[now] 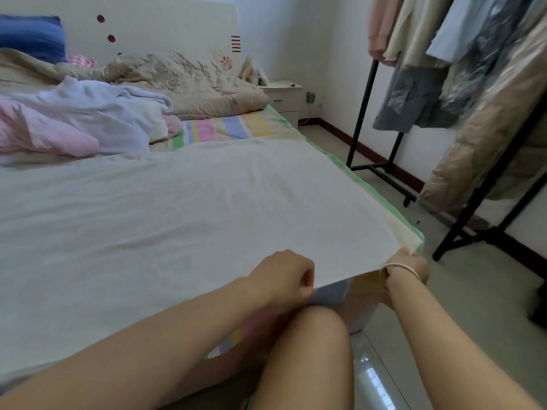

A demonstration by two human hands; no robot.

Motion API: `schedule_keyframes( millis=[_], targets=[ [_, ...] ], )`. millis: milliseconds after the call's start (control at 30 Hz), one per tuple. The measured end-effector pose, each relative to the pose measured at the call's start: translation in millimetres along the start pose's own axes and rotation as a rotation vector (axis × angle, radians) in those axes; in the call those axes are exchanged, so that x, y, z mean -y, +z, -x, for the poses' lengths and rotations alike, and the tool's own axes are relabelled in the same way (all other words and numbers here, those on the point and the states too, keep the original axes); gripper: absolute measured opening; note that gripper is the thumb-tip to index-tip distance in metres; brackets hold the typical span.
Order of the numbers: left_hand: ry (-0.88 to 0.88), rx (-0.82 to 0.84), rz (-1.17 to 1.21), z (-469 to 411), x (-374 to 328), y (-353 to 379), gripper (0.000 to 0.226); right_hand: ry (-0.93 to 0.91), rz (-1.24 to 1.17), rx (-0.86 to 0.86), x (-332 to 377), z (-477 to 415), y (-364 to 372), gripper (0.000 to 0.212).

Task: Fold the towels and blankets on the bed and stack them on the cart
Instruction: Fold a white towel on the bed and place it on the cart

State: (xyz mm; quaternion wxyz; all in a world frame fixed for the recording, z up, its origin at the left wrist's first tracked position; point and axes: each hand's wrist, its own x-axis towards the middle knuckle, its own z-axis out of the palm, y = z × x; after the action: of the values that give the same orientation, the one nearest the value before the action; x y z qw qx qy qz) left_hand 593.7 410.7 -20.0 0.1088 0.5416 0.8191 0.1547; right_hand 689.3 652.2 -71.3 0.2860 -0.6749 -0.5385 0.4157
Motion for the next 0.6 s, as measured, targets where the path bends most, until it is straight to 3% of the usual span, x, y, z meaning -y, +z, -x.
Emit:
schedule_keyframes(
  millis=[367,467,533,600],
  targets=[
    [-0.034,0.062,0.177,1,-6,21,0.005,-0.049,0.016,-0.027,-43,-4,-12,0.042],
    [-0.107,0.083,0.373,11,3,16,0.009,-0.052,0.055,-0.08,-29,-1,-9,0.043],
    [-0.172,0.019,0.526,24,17,3,0.011,-0.19,0.086,-0.181,-14,14,2,0.055],
    [-0.249,-0.121,0.585,40,41,-16,0.01,-0.486,0.153,-0.239,2,40,23,0.058]
  ],
)
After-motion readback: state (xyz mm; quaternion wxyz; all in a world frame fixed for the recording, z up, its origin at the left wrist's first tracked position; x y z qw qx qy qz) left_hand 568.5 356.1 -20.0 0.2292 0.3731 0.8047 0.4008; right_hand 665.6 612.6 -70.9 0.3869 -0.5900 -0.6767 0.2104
